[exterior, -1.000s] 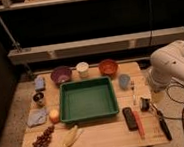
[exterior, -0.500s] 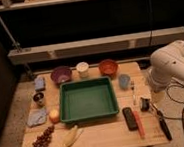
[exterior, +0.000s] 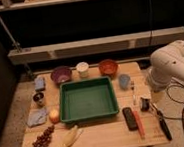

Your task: Place banana in table surface

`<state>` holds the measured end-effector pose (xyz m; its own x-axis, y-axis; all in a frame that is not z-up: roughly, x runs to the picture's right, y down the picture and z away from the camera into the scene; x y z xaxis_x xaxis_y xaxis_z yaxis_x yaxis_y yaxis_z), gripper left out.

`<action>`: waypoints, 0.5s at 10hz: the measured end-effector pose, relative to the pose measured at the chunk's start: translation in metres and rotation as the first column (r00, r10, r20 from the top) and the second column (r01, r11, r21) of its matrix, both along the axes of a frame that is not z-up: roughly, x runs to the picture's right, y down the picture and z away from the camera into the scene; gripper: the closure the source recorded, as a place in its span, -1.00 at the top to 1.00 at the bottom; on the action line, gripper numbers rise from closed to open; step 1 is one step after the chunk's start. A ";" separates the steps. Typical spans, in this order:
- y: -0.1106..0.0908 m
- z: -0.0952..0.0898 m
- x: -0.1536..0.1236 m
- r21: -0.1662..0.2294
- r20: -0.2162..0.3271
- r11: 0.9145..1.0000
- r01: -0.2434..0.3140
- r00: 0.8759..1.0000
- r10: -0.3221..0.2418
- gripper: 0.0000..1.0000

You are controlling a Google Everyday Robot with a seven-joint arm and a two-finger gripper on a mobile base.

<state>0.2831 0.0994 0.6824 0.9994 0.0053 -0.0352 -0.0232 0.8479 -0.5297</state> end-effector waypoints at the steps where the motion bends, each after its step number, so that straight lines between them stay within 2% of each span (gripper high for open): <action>1: -0.004 -0.001 -0.011 0.003 0.033 0.999 0.053 0.998 -0.054 0.30; 3: 0.000 -0.008 -0.042 -0.001 0.086 0.990 0.139 0.987 -0.138 0.30; 4: 0.007 -0.014 -0.065 0.000 0.117 0.982 0.188 0.975 -0.187 0.30; 5: 0.014 -0.020 -0.093 0.002 0.155 0.971 0.240 0.959 -0.237 0.30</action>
<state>0.1906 0.1131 0.6627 0.9650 -0.2329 0.1202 0.2609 0.8102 -0.5249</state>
